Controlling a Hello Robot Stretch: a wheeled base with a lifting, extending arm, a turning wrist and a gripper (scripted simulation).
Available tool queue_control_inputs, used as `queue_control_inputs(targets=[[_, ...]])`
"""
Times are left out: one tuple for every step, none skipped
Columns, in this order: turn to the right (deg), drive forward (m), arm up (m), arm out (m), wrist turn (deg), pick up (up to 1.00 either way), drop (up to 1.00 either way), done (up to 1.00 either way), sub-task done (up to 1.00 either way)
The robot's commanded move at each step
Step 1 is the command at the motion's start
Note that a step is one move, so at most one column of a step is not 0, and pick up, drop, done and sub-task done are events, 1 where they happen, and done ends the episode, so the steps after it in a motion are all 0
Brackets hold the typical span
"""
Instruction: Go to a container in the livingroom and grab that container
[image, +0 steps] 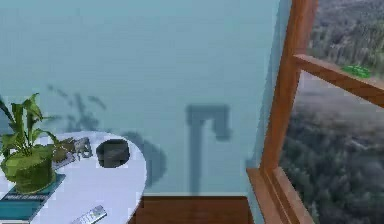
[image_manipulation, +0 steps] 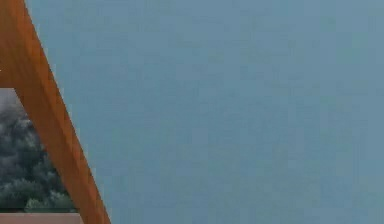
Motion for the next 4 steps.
queue_control_inputs(targets=[[0.0,0.65,0.0,0.0,0.0,0.0,0.0,0.0,0.0],[-45.0,0.0,0.0,0.0,0.0,0.0,0.0,0.0,0.0],[-45.0,0.0,0.0,0.0,0.0,0.0,0.0,0.0,0.0],[-45.0,0.0,0.0,0.0,0.0,0.0,0.0,0.0,0.0]])
